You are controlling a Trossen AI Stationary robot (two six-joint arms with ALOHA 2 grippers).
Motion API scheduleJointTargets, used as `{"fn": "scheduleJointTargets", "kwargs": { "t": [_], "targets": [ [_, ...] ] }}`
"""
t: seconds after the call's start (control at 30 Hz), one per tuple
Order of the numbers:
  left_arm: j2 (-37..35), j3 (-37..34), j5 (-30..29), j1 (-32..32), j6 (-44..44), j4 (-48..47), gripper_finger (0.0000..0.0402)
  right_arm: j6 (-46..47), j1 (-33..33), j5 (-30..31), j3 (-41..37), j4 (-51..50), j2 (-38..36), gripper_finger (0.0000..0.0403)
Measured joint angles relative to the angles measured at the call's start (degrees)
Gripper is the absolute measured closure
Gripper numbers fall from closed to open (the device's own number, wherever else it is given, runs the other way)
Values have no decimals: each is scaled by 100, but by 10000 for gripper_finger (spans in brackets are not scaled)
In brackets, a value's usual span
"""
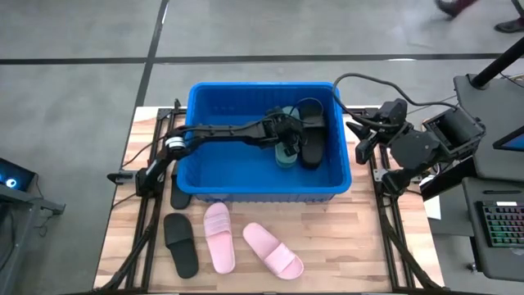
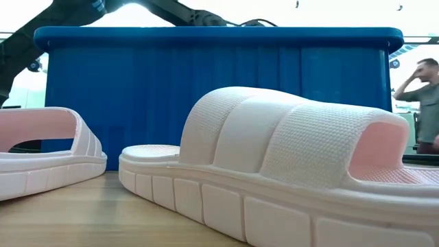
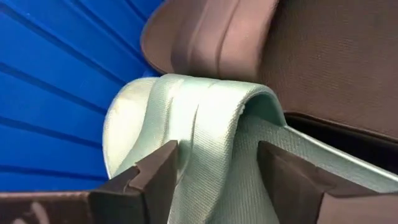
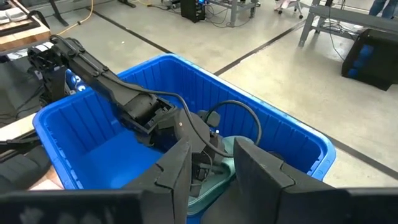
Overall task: Pick and place slides into bin
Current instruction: Put the green slide into the blue bin, then put the pink slide into the blue bin
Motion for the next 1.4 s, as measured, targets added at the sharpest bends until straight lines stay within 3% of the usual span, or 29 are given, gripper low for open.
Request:
{"fn": "scheduleJointTargets", "kwargs": {
  "t": [0.33,0.7,1.0,1.13,1.3,1.4],
  "targets": [
    [-314,20,366,-13,416,-36,186,0,0,24,0,-2,-28,294],
    [-422,34,330,-55,421,-128,186,0,0,45,0,35,-58,303],
    [-1405,-47,503,-207,79,-408,187,-127,0,48,0,59,-92,306],
    [-2092,-106,1388,-296,-13,-677,187,-351,0,49,2,63,-108,311],
    [-2970,-117,3620,-327,-315,-1467,187,-380,0,49,2,55,-128,314],
    [-3433,-119,4475,-328,-951,-1869,187,-603,0,47,2,54,-128,312]
  ]
}}
